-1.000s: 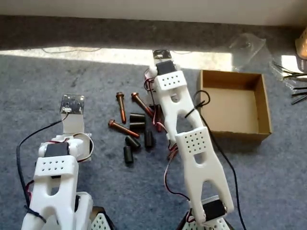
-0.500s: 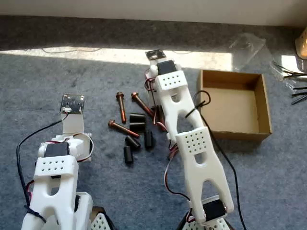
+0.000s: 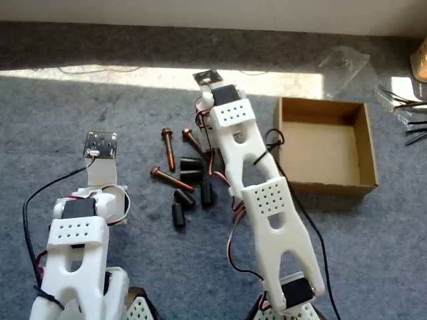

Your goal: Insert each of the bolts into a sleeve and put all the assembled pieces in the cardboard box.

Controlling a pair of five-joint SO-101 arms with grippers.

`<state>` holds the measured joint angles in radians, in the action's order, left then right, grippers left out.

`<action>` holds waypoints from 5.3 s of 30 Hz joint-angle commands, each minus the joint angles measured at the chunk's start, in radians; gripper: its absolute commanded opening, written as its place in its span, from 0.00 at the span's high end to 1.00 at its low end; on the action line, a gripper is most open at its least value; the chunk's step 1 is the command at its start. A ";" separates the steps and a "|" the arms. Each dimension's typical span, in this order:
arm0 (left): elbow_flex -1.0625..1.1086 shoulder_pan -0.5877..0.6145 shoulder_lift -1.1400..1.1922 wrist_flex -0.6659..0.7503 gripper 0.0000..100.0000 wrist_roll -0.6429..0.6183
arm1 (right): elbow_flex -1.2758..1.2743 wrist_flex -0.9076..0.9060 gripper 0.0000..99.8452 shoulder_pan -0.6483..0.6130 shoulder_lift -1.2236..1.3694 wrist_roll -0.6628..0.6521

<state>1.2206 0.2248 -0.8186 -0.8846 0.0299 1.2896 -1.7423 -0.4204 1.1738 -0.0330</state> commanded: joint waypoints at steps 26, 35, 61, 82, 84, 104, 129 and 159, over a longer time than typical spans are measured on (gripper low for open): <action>-0.016 0.012 0.002 0.015 0.93 -0.002 | -1.248 0.282 0.80 -0.234 -0.957 0.123; -0.016 0.012 0.002 0.015 0.93 -0.002 | -1.520 0.549 0.80 -0.252 -1.107 0.124; -0.016 0.012 0.002 0.015 0.93 -0.002 | -1.552 0.704 0.81 -0.251 -0.929 0.203; -0.016 0.012 0.002 0.015 0.93 -0.002 | -1.547 0.696 1.00 -0.196 -0.932 0.201; -0.016 0.012 0.002 0.015 0.93 -0.002 | -1.550 0.697 1.00 -0.196 -0.931 0.201; -0.016 0.012 0.002 0.015 0.93 -0.002 | -1.322 0.426 1.00 -0.191 -1.076 0.089; -0.002 0.012 -0.001 0.029 0.93 -0.002 | -1.524 0.633 0.87 -0.225 -0.941 0.087; -0.002 0.012 0.001 0.029 0.93 -0.002 | -1.523 0.599 0.98 -0.257 -0.938 0.087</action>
<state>1.2206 0.2248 -0.8186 -0.8723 0.0299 -0.2401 -1.1347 -0.7165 0.2486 0.0637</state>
